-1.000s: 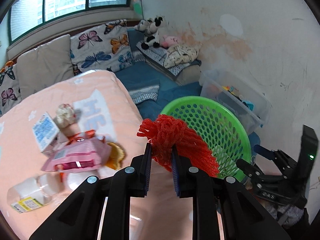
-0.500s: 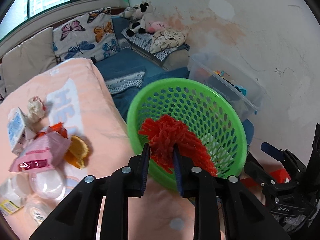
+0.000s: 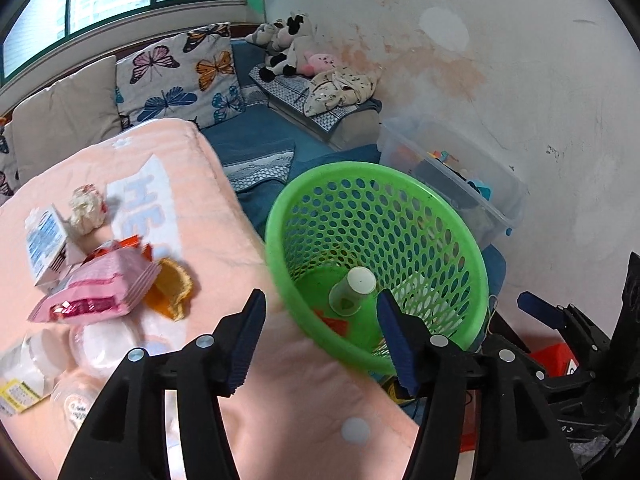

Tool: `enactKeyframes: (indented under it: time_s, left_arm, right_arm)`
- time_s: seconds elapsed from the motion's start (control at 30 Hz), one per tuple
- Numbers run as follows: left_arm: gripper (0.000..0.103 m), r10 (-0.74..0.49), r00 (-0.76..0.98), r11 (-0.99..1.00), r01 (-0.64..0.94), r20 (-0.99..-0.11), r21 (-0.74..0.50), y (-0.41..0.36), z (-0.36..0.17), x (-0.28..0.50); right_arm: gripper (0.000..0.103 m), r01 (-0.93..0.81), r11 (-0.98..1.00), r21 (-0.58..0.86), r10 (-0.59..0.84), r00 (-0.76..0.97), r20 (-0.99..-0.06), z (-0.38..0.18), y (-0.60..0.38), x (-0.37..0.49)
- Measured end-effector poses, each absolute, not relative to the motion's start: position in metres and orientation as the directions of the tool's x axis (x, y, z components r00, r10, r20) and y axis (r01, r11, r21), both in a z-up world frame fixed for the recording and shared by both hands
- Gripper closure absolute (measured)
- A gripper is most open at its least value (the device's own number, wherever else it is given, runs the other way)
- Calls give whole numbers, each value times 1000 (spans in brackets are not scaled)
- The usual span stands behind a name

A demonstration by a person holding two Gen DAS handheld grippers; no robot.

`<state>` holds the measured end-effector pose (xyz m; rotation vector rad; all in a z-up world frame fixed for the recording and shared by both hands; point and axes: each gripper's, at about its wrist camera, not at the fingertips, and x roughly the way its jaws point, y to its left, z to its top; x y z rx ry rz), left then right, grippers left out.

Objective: Collect trash
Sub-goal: 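Lower the red net into the green basket and open the left gripper, then bring both tools back over the table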

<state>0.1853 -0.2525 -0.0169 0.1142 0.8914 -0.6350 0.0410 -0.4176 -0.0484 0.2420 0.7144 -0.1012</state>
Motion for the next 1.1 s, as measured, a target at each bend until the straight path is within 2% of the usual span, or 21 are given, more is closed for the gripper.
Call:
enactKeyframes:
  time_s: [0.43, 0.7, 0.9, 1.0, 1.1]
  left_arm:
    - [42, -402, 542, 884, 441, -738, -157, -166, -10, 166]
    - [34, -321, 575, 926, 358, -753, -122, -104, -25, 156]
    - [34, -287, 569, 943, 312, -771, -121, -73, -42, 156]
    - [34, -283, 562, 944, 307, -777, -122, -67, -48, 157]
    - [34, -284, 552, 944, 305, -784, -127, -67, -53, 161]
  right_arm:
    - [12, 62, 983, 176, 70, 749, -659, -45, -366, 46]
    - [12, -4, 984, 181, 123, 747, -653, -41, -329, 53]
    - [12, -44, 982, 185, 156, 738, -657, -40, -310, 57]
    - [6, -63, 979, 196, 178, 735, -655, -41, -300, 57]
    - [6, -80, 977, 199, 193, 729, -656, -42, -293, 57]
